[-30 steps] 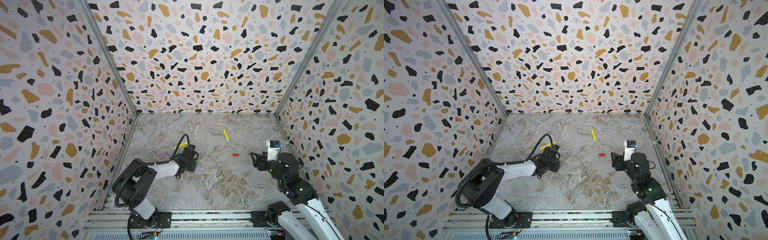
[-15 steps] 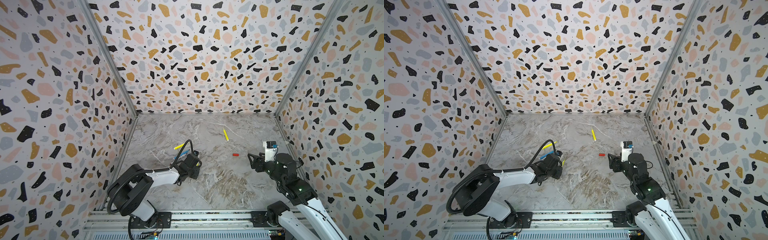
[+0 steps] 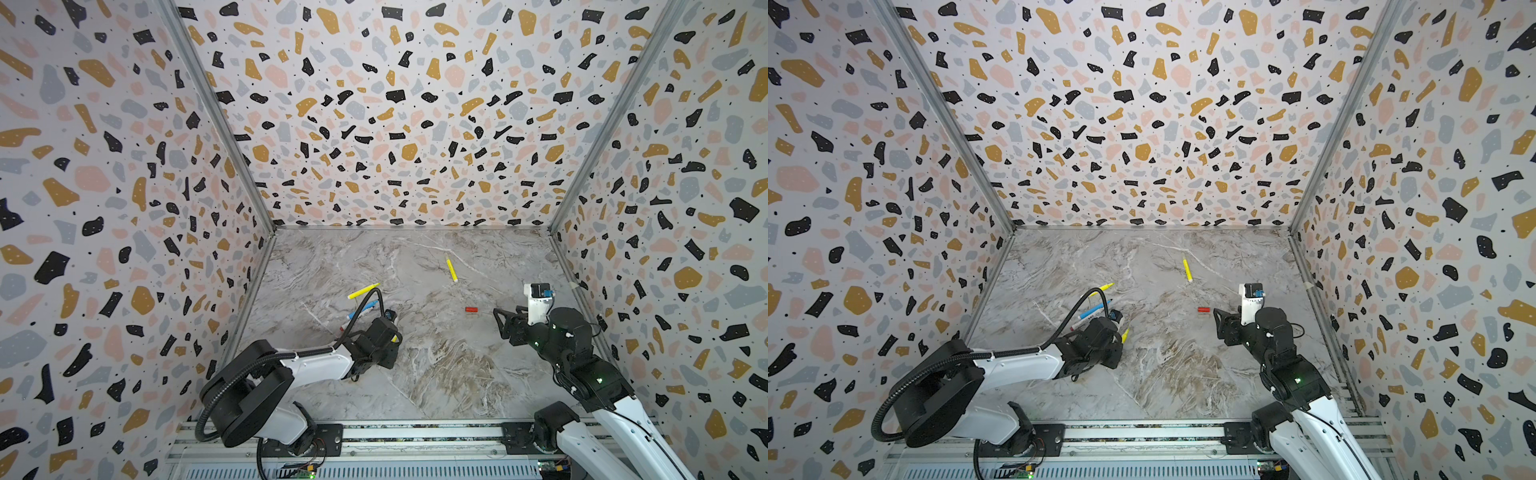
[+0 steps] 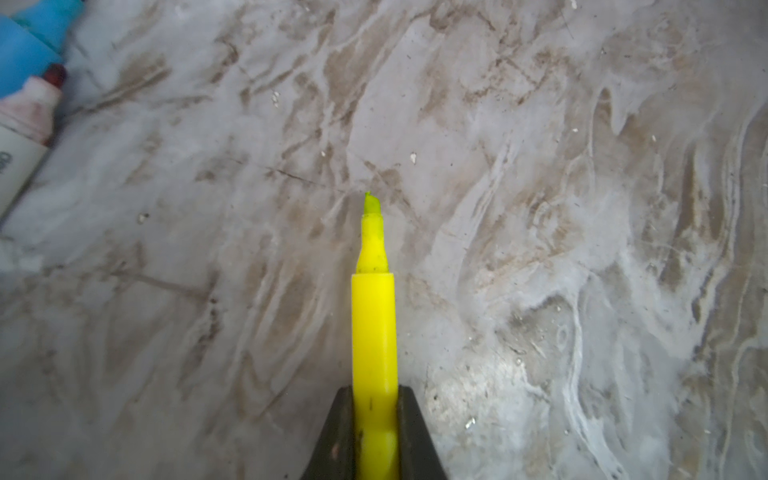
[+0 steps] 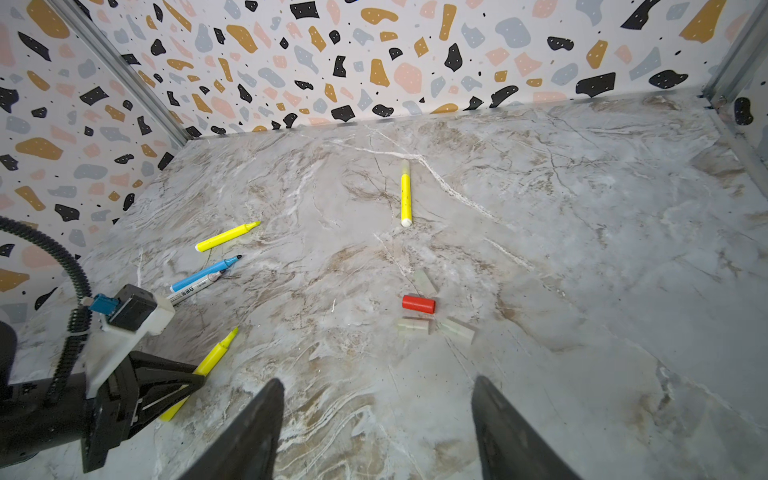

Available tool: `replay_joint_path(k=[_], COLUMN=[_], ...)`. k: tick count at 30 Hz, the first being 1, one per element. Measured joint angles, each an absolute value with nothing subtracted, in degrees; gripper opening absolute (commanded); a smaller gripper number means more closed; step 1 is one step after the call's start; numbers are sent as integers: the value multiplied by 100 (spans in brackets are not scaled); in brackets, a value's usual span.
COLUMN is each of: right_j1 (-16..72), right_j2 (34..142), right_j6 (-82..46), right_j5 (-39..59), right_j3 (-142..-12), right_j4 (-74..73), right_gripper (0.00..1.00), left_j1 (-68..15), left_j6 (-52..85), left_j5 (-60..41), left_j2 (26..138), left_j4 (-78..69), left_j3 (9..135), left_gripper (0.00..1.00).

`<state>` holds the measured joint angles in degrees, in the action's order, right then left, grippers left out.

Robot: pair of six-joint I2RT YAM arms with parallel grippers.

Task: Insert the pens into the pen caps
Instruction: 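Lift the yellow highlighter upright with the left gripper while the right gripper approaches, then bring the right gripper beside the highlighter tip held by the left gripper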

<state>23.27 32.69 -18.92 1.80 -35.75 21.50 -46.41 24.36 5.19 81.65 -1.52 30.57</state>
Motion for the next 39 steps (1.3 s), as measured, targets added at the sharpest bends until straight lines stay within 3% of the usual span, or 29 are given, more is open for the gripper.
replay_joint_path(k=[15,21,24,30,39], right_j1=[2327,2327,2357,2947,3253], right_j2=[4093,4510,4753,4849,5795], right_j6=[-1791,-1793,-1997,-2818,-3378], right_j5=[1166,1984,2722,3435,4064], right_j3=[-3503,-3430,-3114,-2204,-2241], right_j4=[1929,1601,1094,-119,-1549], right_gripper=[72,74,82,82,76], left_j1=[-5009,-5159,-5234,-5356,-5640], left_j6=[2923,3055,3135,3336,3540], left_j5=[515,480,390,231,200], left_j2=[7395,6757,6372,5752,5210], left_j4=[-395,-969,-1415,-2169,-2888], left_j3=[2851,2272,1946,1577,1350], left_gripper=[6,7,8,8,9])
